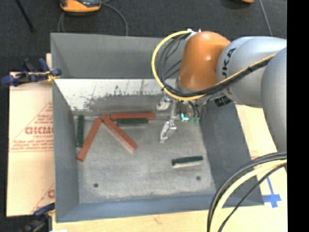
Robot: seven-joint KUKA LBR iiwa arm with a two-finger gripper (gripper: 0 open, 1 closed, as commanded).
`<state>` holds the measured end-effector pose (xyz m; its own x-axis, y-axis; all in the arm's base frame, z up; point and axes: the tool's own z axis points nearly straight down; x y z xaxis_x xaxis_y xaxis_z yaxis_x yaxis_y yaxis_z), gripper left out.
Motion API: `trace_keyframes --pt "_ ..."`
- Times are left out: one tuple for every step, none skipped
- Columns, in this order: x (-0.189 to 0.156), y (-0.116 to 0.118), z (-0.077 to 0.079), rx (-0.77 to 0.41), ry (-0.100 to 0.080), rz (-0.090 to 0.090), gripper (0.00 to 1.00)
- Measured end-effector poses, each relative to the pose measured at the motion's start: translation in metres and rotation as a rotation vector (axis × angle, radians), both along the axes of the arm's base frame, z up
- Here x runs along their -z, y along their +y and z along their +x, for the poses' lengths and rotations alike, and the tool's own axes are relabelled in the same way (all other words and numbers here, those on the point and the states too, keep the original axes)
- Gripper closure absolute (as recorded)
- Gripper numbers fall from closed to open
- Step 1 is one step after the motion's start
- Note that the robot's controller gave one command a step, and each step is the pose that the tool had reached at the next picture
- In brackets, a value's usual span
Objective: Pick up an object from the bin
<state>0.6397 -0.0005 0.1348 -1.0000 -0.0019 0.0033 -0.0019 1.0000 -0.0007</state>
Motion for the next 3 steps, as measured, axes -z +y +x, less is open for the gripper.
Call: trace_keyframes --pt "-0.005 0.000 0.002 0.000 -0.008 0.000 0.00" --pt "0.048 0.082 0.014 0.026 -0.040 0.004 1.00" --pt "0.048 0.082 0.014 0.026 -0.040 0.004 1.00"
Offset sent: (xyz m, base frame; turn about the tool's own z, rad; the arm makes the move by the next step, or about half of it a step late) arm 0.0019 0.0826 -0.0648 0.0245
